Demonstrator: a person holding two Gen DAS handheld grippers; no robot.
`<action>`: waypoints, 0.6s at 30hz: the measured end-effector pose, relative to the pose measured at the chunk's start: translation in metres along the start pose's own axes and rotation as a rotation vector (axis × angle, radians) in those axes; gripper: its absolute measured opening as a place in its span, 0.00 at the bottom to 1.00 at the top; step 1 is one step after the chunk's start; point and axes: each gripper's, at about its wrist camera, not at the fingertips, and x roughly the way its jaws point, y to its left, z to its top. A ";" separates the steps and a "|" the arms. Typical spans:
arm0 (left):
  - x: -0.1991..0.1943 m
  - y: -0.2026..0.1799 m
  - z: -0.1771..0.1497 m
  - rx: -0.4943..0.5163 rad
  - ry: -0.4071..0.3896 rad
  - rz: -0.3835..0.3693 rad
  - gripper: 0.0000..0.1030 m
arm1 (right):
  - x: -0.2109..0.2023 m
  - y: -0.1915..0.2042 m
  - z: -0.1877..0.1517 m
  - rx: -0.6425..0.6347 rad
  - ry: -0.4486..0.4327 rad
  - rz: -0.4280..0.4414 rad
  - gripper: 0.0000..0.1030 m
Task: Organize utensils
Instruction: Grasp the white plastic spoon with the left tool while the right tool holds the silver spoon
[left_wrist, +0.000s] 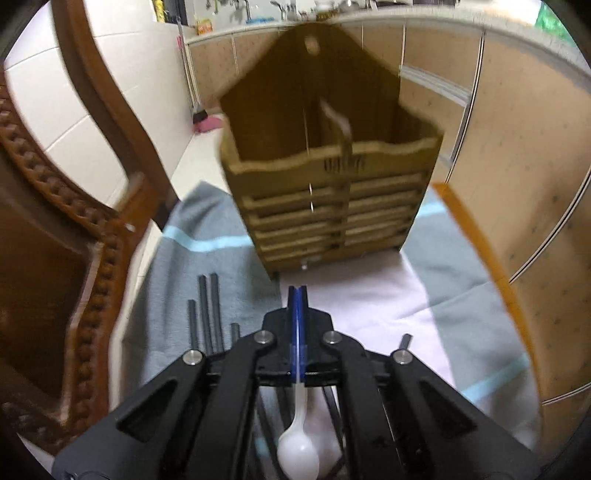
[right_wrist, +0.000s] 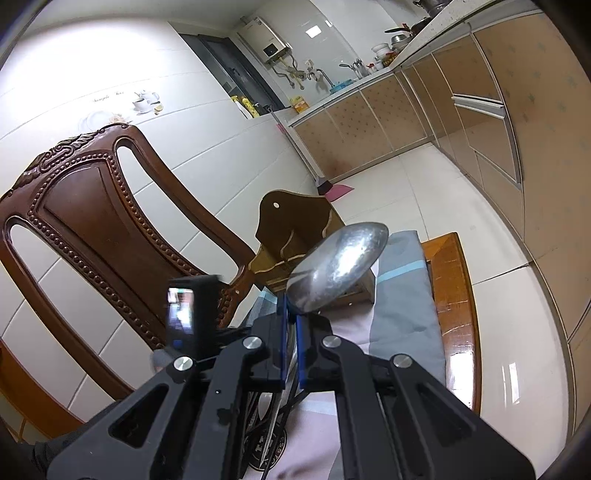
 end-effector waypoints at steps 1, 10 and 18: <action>-0.004 0.005 0.000 -0.007 -0.003 -0.006 0.00 | 0.000 0.000 0.000 0.001 0.001 0.000 0.05; 0.028 -0.005 -0.032 0.085 0.137 0.035 0.44 | -0.001 0.001 -0.001 -0.001 0.009 0.002 0.05; 0.064 -0.006 -0.022 0.067 0.183 0.036 0.33 | 0.003 -0.003 0.000 0.012 0.022 0.008 0.05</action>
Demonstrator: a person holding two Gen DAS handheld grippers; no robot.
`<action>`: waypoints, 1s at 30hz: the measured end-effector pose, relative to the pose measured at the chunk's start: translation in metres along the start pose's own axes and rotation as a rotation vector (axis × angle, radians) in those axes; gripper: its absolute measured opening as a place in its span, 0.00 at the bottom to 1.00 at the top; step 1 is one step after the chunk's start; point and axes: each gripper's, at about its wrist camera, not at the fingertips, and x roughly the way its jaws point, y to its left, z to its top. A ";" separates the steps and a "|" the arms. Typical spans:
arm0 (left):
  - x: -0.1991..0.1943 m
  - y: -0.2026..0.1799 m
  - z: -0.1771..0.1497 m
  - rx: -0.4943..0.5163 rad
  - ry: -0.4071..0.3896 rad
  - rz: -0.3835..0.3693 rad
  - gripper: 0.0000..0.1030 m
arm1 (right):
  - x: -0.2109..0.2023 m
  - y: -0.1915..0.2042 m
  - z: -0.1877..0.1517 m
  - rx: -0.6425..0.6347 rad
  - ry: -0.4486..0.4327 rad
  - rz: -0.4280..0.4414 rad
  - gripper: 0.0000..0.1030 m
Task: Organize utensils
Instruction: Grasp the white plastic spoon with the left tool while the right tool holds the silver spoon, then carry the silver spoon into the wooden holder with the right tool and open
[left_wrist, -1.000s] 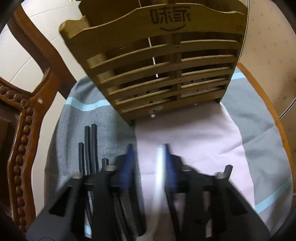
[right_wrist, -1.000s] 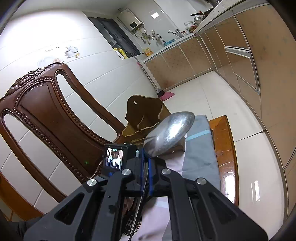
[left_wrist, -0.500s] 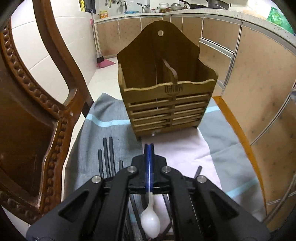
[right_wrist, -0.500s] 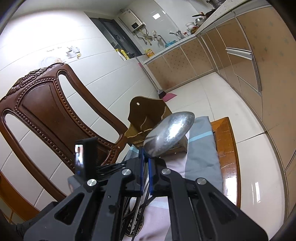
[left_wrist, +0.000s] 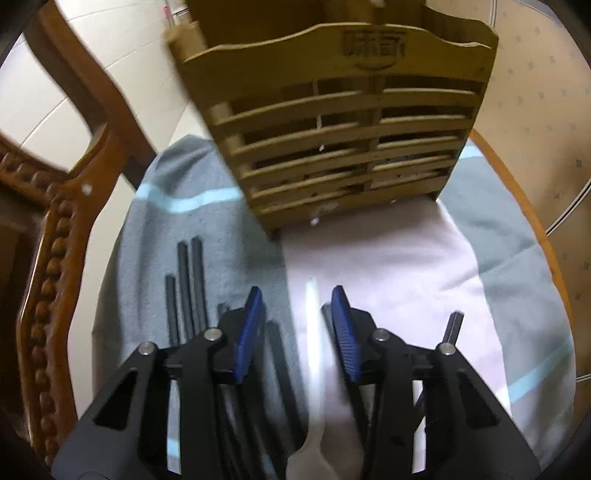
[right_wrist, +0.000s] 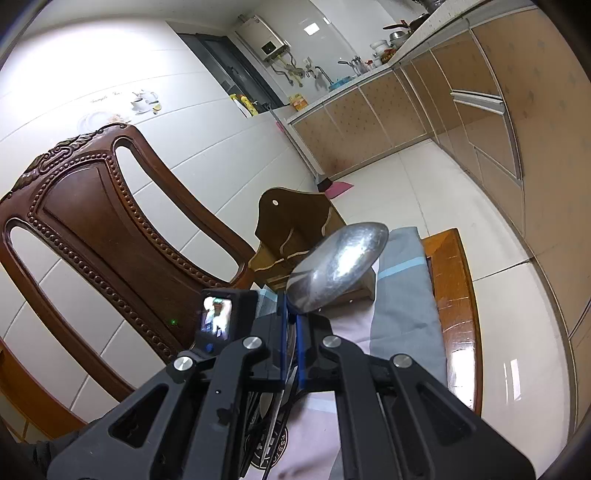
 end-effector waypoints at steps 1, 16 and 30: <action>0.004 -0.002 0.002 0.010 0.013 0.002 0.29 | 0.001 0.000 0.000 0.000 0.002 0.000 0.05; -0.002 0.012 0.009 -0.077 -0.035 -0.048 0.06 | 0.000 -0.001 0.001 0.002 -0.002 0.002 0.05; -0.185 0.020 -0.020 -0.116 -0.435 -0.044 0.06 | -0.019 0.017 0.005 -0.063 -0.066 0.000 0.05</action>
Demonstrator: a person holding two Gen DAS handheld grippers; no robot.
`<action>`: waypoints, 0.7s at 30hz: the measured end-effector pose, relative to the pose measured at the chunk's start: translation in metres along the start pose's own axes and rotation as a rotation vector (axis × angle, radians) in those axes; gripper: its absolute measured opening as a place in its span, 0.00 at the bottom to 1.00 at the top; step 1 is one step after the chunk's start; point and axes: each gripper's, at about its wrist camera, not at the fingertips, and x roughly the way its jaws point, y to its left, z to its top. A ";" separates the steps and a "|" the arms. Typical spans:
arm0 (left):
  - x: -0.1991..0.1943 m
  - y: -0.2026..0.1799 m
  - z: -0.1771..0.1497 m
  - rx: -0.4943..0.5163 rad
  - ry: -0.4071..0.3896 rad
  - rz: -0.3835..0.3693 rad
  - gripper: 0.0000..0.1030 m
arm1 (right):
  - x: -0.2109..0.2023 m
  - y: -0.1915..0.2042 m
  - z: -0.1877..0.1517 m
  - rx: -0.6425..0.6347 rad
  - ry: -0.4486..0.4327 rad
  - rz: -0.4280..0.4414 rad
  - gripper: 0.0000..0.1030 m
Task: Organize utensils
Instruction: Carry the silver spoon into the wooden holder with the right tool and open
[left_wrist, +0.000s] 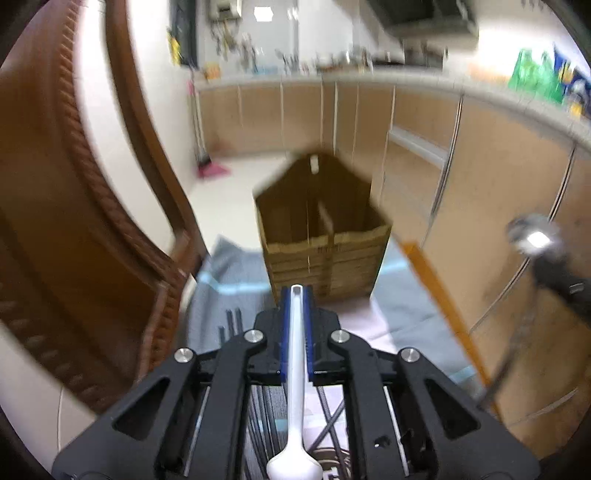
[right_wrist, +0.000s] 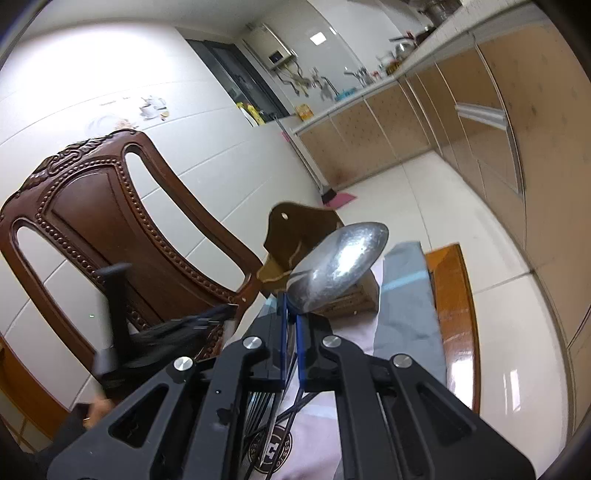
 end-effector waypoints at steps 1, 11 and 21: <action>-0.014 0.003 0.004 -0.014 -0.031 0.004 0.06 | -0.002 0.003 0.000 -0.013 -0.005 -0.003 0.05; -0.124 0.005 0.008 -0.059 -0.243 -0.018 0.06 | -0.028 0.053 -0.004 -0.208 -0.078 -0.068 0.05; -0.146 0.008 -0.015 -0.030 -0.227 -0.058 0.06 | -0.039 0.077 -0.021 -0.270 -0.081 -0.128 0.05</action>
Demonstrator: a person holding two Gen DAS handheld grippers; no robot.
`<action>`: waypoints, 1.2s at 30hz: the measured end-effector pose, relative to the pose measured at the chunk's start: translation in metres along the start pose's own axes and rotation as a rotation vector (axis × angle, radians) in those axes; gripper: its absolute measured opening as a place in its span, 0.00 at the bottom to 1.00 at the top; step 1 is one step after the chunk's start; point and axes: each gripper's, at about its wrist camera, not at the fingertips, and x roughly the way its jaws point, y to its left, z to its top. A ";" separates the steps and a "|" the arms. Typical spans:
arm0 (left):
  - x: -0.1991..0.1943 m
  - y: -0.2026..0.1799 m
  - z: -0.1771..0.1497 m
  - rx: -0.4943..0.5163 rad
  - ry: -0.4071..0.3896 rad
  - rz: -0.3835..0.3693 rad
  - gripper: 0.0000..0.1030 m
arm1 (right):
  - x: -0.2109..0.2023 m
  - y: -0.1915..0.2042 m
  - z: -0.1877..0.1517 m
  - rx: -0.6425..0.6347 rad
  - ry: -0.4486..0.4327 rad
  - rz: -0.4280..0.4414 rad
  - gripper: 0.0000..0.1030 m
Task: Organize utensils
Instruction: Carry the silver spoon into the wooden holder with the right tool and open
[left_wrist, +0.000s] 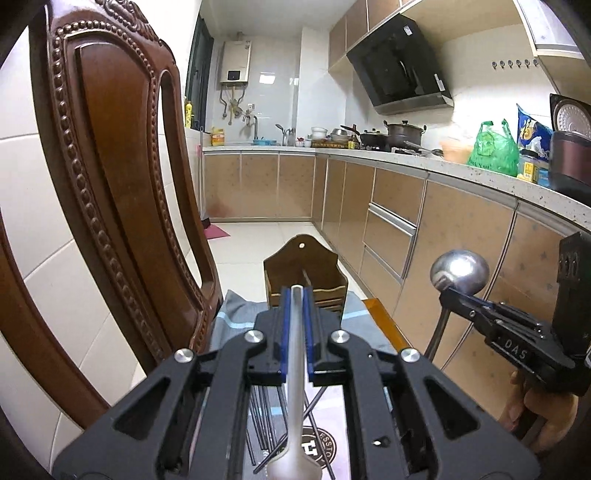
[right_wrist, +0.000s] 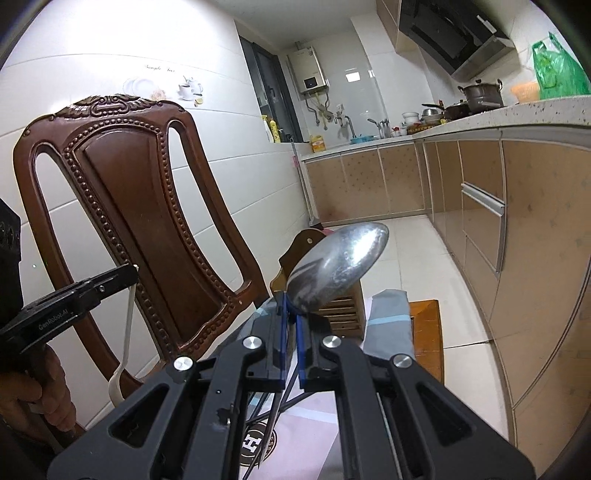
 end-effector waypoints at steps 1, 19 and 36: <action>0.001 0.001 -0.001 0.000 0.002 0.001 0.06 | 0.001 0.002 -0.001 -0.003 0.006 -0.003 0.05; 0.021 0.040 -0.002 -0.066 0.018 0.000 0.06 | 0.091 0.028 0.098 -0.116 -0.149 -0.160 0.05; 0.035 0.069 -0.005 -0.128 0.049 0.013 0.06 | 0.233 -0.006 0.113 -0.098 -0.226 -0.398 0.05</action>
